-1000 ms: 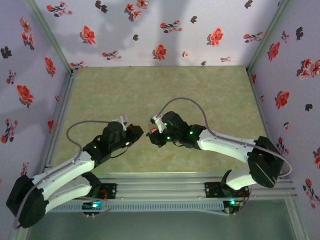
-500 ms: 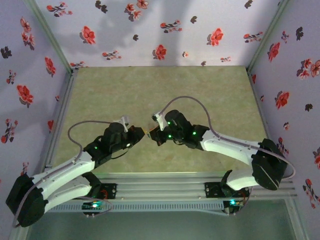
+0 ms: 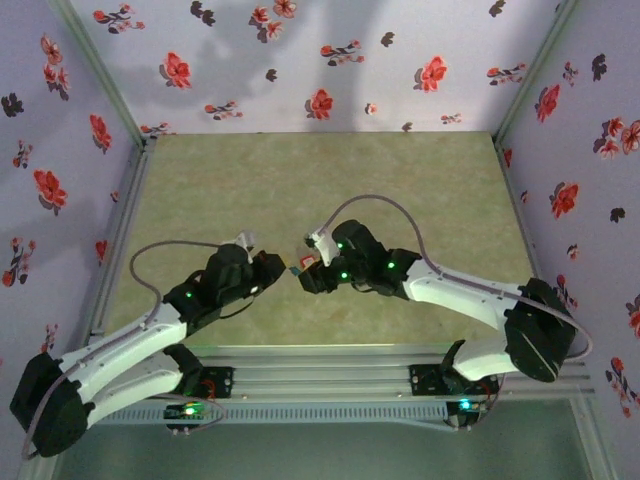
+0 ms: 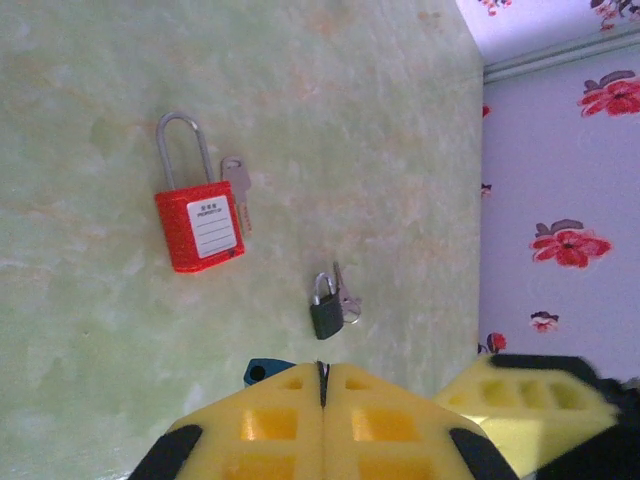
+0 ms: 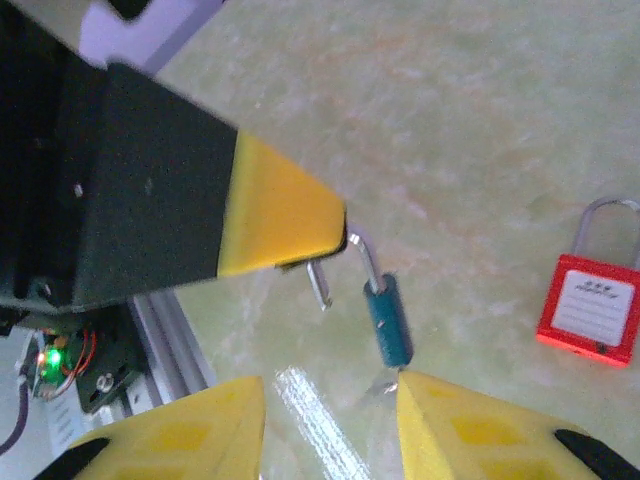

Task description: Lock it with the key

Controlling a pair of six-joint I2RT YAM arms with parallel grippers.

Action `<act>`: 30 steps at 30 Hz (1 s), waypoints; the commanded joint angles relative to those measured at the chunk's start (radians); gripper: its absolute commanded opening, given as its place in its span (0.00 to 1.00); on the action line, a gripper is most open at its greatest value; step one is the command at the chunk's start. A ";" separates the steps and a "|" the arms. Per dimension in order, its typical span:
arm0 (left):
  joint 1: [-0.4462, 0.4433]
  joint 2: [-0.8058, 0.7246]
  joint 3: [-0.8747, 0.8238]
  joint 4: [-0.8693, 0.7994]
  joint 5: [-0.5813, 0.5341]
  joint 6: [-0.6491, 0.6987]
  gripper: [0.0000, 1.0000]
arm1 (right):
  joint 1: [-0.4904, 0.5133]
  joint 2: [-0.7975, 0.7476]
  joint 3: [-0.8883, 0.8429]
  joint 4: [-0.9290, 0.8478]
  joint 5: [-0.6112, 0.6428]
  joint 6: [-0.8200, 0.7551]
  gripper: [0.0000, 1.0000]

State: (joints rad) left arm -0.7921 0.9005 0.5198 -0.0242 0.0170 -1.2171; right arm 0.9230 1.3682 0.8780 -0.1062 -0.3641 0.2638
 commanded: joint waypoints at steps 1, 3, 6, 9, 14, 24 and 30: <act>0.000 -0.035 0.046 -0.034 -0.026 0.040 0.00 | 0.004 0.004 0.023 -0.018 -0.045 -0.038 0.31; 0.001 -0.050 0.047 -0.043 -0.025 0.039 0.00 | 0.004 0.010 0.021 -0.016 -0.050 -0.040 0.30; 0.001 -0.061 0.041 -0.040 -0.013 0.034 0.00 | 0.004 0.026 0.026 -0.013 -0.056 -0.039 0.30; 0.000 -0.059 0.031 -0.017 0.012 0.023 0.00 | 0.004 0.035 0.028 -0.001 -0.065 -0.032 0.29; 0.001 -0.048 0.029 0.003 0.047 0.022 0.00 | 0.004 0.021 0.017 0.019 -0.037 -0.025 0.26; -0.001 -0.025 0.028 0.026 0.097 0.023 0.00 | 0.004 0.007 -0.002 0.054 0.009 -0.014 0.23; 0.000 -0.030 0.039 0.004 0.105 0.038 0.00 | 0.005 -0.028 -0.015 0.052 0.059 -0.023 0.27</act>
State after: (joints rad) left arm -0.7921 0.8711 0.5343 -0.0162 0.0841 -1.2015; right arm 0.9230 1.3876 0.8726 -0.0948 -0.3527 0.2493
